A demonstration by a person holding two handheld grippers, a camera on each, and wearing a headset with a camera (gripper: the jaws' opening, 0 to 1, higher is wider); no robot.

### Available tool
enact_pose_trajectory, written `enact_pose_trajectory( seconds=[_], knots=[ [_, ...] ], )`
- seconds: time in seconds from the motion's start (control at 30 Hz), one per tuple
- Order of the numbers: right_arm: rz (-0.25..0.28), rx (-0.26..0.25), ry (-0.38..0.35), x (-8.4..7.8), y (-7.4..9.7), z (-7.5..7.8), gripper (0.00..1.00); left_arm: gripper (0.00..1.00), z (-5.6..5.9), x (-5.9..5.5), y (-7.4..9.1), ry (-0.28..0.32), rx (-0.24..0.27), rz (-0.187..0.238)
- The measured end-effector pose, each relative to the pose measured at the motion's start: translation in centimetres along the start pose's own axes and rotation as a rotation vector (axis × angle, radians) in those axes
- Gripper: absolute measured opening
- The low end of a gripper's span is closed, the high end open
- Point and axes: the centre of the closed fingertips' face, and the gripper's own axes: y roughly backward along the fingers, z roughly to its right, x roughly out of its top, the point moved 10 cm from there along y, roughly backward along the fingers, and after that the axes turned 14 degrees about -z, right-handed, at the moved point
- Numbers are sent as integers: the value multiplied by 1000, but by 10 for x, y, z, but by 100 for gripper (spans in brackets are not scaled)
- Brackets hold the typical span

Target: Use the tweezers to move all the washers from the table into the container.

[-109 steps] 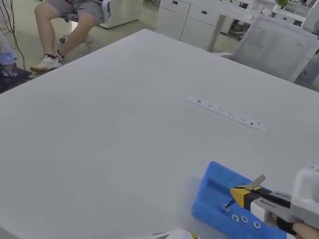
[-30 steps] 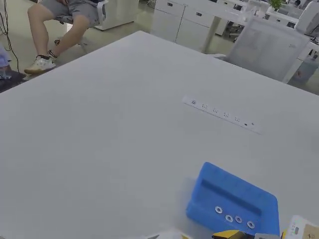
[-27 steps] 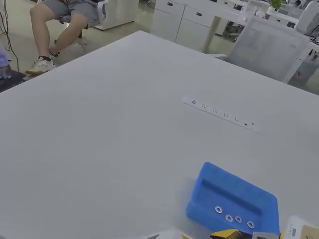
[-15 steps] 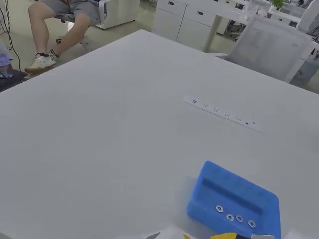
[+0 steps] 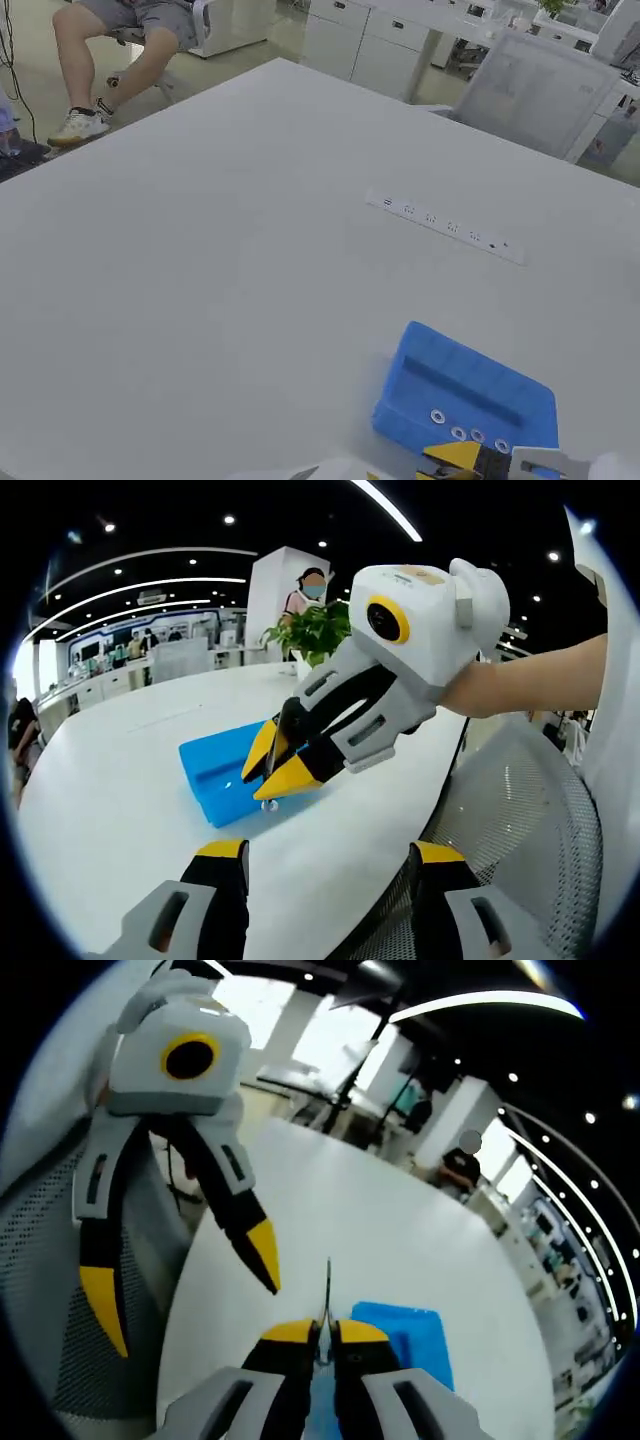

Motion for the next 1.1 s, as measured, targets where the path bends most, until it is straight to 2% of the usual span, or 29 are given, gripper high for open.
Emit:
enact_pose_trajectory(
  seconds=[0.1,0.33,0.47,0.6,0.73,0.83,0.87,0.9,0.97,1.1],
  knots=[
    [-15,-20,46,5,0,6,3,64,0,0,0,-2,-1,0],
    [14,-55,29,9,2,22,3,64,0,0,0,0,2,0],
    [10,-86,-20,6,-3,34,3,64,0,0,0,-2,3,0],
    [-11,-93,-70,-1,-12,42,3,63,0,0,0,0,3,0],
    [-11,-81,-186,-9,-23,50,3,63,0,-1,0,4,2,-1],
    [0,-69,-347,-17,-32,58,3,63,-1,-1,0,5,2,-1],
    [4,-65,-373,-19,-33,59,3,63,-1,-1,0,6,3,-1],
    [18,-60,-451,-23,-37,62,3,63,-1,-1,0,7,3,-2],
    [36,-46,-550,-32,-44,67,3,63,-1,-1,0,10,2,-1],
    [47,-29,-661,-42,-55,74,3,63,-1,-1,0,13,1,-1]
  ],
)
